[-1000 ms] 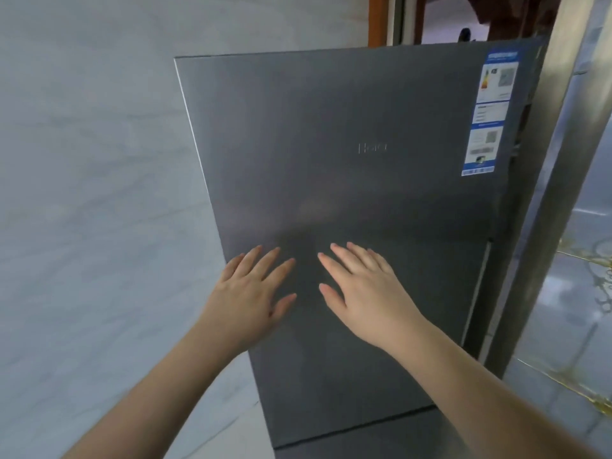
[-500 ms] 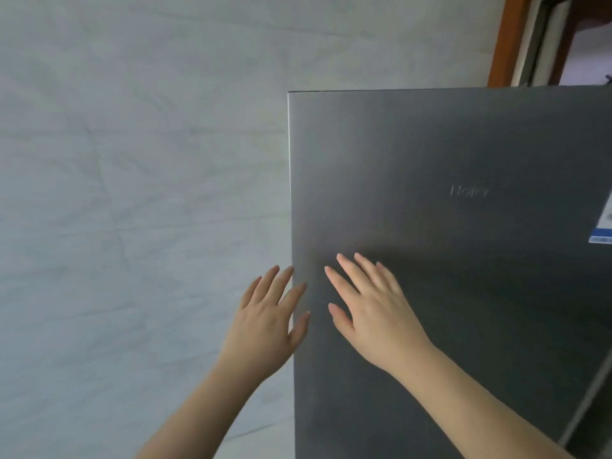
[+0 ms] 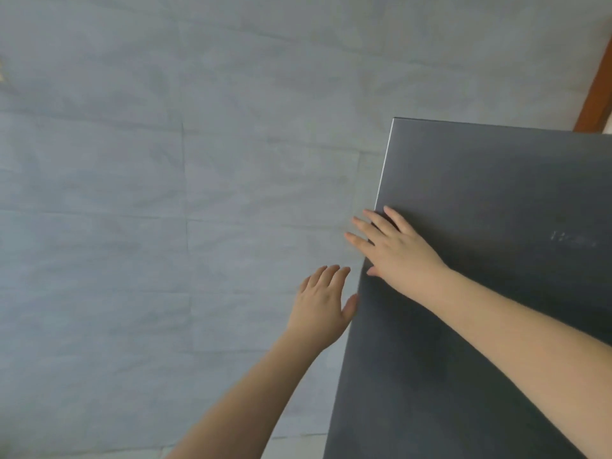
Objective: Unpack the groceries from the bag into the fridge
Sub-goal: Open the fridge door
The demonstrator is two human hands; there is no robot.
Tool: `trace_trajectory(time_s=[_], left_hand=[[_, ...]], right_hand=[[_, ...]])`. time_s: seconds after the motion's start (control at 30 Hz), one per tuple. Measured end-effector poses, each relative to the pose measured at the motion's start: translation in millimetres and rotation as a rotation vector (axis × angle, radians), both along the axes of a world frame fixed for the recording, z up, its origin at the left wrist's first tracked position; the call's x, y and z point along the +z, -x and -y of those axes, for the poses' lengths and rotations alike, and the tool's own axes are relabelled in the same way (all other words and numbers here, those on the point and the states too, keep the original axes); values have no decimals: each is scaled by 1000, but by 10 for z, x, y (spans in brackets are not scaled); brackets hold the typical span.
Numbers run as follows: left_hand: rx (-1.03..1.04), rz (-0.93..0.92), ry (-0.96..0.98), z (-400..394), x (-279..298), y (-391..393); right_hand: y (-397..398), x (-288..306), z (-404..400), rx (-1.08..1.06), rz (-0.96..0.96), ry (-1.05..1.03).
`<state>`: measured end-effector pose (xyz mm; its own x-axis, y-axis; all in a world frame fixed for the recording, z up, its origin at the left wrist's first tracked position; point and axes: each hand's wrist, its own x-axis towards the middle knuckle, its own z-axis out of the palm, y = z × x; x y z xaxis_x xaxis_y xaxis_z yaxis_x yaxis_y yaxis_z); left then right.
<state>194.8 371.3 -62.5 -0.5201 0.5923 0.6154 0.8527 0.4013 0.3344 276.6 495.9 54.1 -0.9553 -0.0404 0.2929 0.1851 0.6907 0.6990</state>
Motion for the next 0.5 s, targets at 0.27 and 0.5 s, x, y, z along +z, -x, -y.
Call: trace_trajectory(time_s=[0.27, 0.5], left_hand=[[-114, 489, -120, -467, -54, -151], [-67, 700, -269, -637, -122, 6]], right_hand=[[60, 213, 85, -101, 156, -255], [221, 239, 67, -116, 191, -292]])
